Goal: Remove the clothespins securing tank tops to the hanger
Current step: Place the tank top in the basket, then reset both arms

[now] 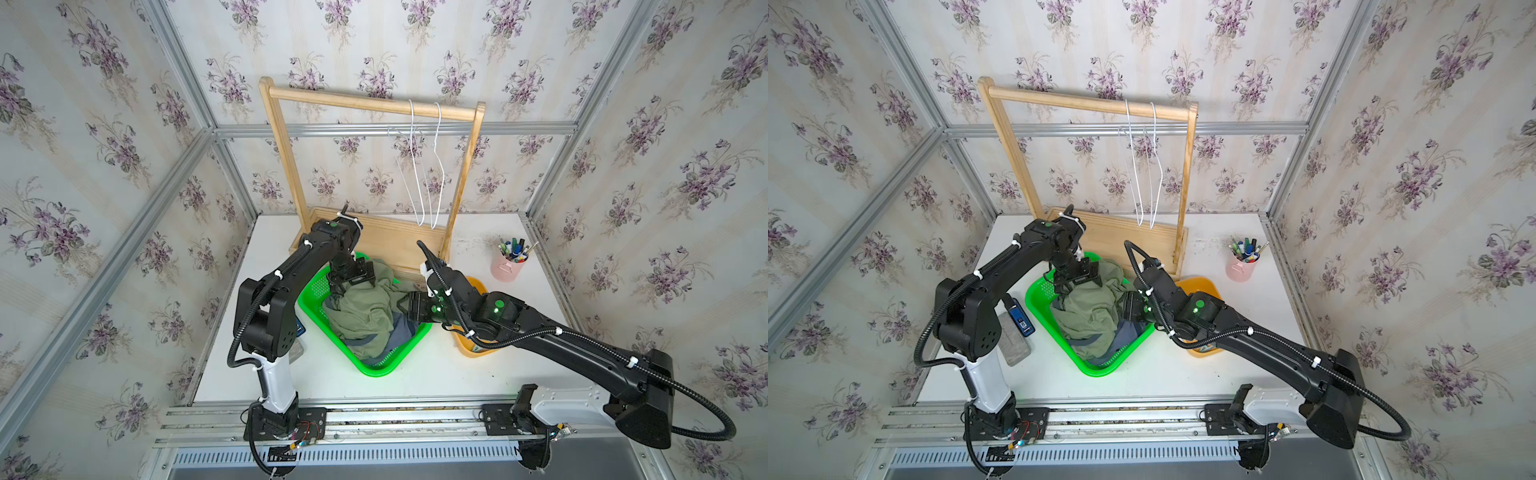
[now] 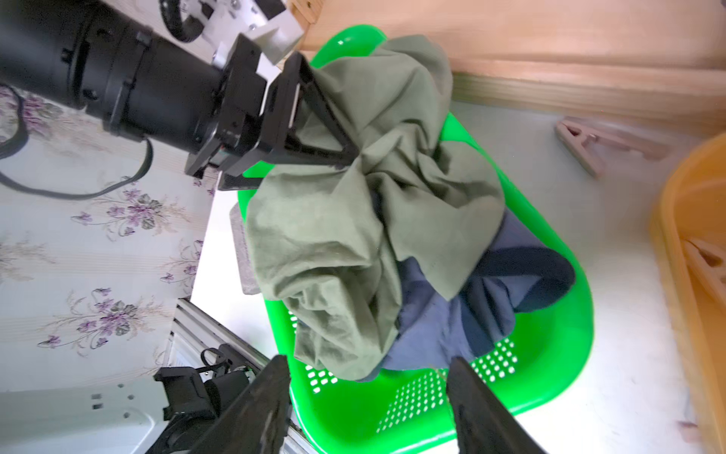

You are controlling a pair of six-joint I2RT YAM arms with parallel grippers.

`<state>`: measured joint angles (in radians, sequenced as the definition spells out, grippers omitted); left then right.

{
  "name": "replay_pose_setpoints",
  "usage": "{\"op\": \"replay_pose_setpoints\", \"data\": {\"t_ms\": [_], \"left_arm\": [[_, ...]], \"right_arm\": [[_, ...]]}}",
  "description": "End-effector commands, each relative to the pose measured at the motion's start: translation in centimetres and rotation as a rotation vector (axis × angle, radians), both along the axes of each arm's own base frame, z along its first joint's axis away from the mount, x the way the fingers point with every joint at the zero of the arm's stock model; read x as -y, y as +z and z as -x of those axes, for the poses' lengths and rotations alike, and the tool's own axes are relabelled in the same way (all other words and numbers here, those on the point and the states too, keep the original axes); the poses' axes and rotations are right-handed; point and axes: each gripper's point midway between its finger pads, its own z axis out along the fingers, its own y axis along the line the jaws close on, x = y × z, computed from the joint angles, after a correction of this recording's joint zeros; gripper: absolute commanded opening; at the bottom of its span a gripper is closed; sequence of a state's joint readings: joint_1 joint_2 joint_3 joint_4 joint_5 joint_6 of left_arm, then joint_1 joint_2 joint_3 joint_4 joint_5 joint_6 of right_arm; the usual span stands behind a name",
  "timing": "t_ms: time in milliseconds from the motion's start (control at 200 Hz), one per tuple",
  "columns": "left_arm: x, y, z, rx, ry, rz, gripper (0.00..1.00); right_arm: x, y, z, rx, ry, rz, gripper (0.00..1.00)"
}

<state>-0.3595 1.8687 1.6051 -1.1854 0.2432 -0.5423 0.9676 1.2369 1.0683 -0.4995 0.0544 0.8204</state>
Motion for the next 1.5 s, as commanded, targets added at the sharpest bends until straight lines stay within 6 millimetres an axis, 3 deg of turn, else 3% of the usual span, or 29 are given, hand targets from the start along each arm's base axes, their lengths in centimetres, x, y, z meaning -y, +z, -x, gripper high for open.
{"op": "replay_pose_setpoints", "data": {"t_ms": [0,215,385,455,520,614,744,814,934,1029,1109,1264,1384,1494], "left_arm": [[-2.2,-2.4,3.0,-0.079,-0.034,-0.092,0.90],[-3.2,-8.9,7.0,-0.234,-0.041,-0.106,0.88],[-2.8,-10.4,6.5,-0.227,-0.036,-0.090,0.88],[-2.5,-9.7,5.6,-0.194,-0.036,-0.076,0.90],[-2.1,-7.7,4.7,-0.134,-0.028,-0.057,0.95],[-2.2,-3.1,3.1,-0.001,-0.018,-0.046,0.99],[-3.7,4.2,2.1,0.167,-0.005,-0.087,0.99],[-3.7,7.0,2.1,0.210,-0.002,-0.047,0.99],[-4.5,9.9,2.5,0.275,0.004,-0.039,0.99],[-6.7,11.2,3.0,0.372,0.033,-0.121,0.99],[-8.7,12.8,3.3,0.534,0.076,-0.153,0.99],[-12.6,13.1,3.5,0.803,0.236,-0.242,0.99],[-14.7,9.6,3.6,0.870,0.209,-0.369,0.99],[-16.9,6.5,3.4,0.967,0.183,-0.520,0.99]], "right_arm": [[1.2,-1.0,0.0,-0.030,-0.076,-0.005,0.64],[3.3,-3.6,0.9,-0.076,-0.121,0.023,0.64],[4.2,-5.5,1.8,-0.141,-0.135,0.029,0.64],[3.8,-6.9,2.5,-0.186,-0.113,0.025,0.64],[3.4,-7.7,2.7,-0.209,-0.100,0.024,0.64],[3.5,-7.5,2.1,-0.180,-0.117,0.027,0.64],[4.5,-4.8,0.2,-0.063,-0.146,0.005,0.65],[6.1,-3.2,-1.0,0.006,-0.186,0.021,0.69],[10.1,-0.4,-3.2,0.145,-0.279,0.060,0.80],[14.8,0.6,-4.6,0.252,-0.391,0.130,0.92],[18.5,0.6,-5.4,0.351,-0.468,0.200,0.97],[23.9,-0.9,-6.3,0.492,-0.566,0.344,1.00],[26.1,-2.3,-6.5,0.630,-0.610,0.447,1.00],[27.1,-5.0,-6.3,0.709,-0.599,0.513,1.00]]}}
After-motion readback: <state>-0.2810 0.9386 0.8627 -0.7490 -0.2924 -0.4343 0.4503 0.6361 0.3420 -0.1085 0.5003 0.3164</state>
